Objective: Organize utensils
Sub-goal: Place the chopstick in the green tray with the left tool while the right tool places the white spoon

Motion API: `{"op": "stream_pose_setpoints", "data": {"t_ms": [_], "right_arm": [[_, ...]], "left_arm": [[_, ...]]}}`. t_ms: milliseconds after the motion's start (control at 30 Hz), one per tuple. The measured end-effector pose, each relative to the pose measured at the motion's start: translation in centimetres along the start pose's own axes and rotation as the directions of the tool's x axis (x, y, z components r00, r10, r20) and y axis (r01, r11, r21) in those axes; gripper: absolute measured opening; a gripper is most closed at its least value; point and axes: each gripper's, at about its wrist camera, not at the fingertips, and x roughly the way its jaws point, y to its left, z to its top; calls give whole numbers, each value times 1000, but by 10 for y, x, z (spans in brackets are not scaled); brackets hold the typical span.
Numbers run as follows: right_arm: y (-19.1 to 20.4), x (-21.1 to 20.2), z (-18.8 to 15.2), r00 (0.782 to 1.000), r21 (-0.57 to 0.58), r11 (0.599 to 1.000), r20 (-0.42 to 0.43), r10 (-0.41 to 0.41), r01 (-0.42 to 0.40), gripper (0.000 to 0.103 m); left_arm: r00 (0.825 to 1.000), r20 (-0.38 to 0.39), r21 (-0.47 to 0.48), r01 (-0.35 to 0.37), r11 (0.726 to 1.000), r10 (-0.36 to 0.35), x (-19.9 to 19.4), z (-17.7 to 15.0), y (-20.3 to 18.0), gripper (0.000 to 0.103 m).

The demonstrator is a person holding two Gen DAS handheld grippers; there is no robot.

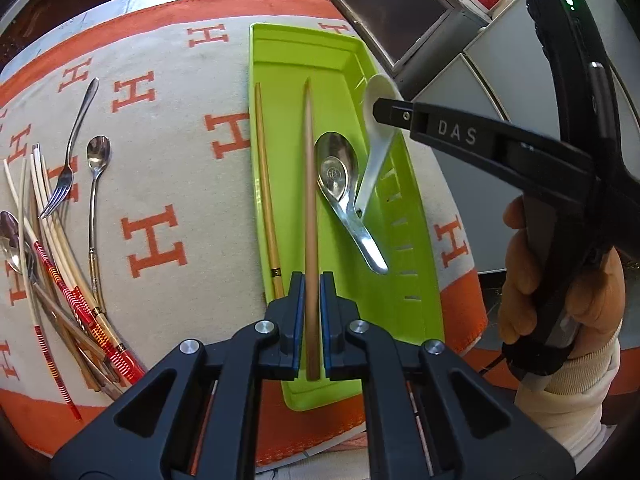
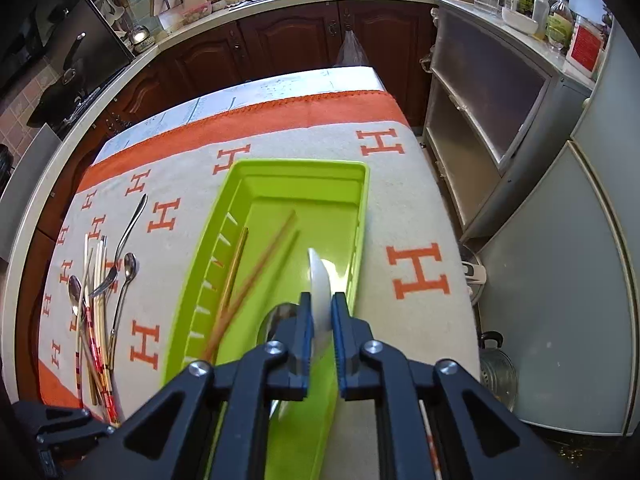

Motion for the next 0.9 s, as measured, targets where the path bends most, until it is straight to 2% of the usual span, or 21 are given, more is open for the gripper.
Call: {"op": "stream_pose_setpoints", "data": {"t_ms": [233,600,900], "right_arm": [[-4,-12,-5,998,38,998,34,47,-48,15],[-6,-41,-38,989,109,985,67,129,-135,15],[10,-53,-57,983,107,978,60,173,-179,15]], "left_arm": [[1000,-1,2,-15,1000,15,-3,-1,10,6],[994,88,19,-68,997,66,-36,-10,23,6],[983,141,-37,-112,993,116,-57,-20,46,6]]}}
